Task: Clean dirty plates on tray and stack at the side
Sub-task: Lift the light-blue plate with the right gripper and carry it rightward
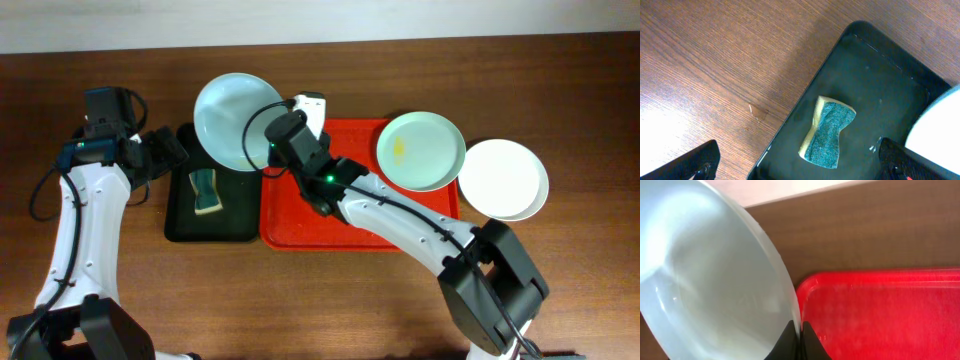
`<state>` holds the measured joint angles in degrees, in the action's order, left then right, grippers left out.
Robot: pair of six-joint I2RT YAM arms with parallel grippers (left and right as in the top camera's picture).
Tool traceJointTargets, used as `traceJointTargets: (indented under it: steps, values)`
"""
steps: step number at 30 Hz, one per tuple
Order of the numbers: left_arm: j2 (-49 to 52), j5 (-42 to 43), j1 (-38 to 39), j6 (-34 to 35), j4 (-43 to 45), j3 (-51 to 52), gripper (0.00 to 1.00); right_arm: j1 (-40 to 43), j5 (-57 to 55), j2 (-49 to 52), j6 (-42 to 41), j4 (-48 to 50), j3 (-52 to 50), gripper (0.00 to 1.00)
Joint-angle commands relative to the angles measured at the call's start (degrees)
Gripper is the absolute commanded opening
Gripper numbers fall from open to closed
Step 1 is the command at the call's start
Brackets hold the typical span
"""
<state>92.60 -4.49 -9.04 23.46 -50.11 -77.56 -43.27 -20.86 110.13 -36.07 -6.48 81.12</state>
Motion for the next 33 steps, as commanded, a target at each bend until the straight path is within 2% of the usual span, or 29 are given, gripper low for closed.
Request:
traceJointTargets:
  steps: [1, 7, 11, 19, 30, 33]
  values:
    - [-0.68, 0.22, -0.02, 0.52, -0.09, -0.04, 1.0, -1.75, -3.91, -0.11, 12.5, 3.96, 0.85, 0.04]
    - [-0.68, 0.22, -0.02, 0.52, -0.09, -0.04, 0.99, -2.8, -7.74, -0.11, 22.69, 8.87, 0.85, 0.04]
    - [-0.68, 0.22, -0.02, 0.52, -0.09, -0.04, 0.99, -3.34, -10.08, -0.11, 33.18, 12.55, 0.85, 0.04]
    - [-0.68, 0.22, -0.02, 0.52, -0.09, -0.04, 0.99, -5.27, -10.08, -0.13, 45.31, 21.68, 0.85, 0.04]
    - [-0.68, 0.22, -0.02, 0.52, -0.09, -0.04, 0.99, -5.6, -10.08, -0.13, 72.89, 33.14, 0.85, 0.04]
    - [-0.68, 0.22, -0.02, 0.52, -0.09, -0.04, 0.99, -5.92, -10.12, -0.13, 74.93, 36.04, 0.85, 0.04]
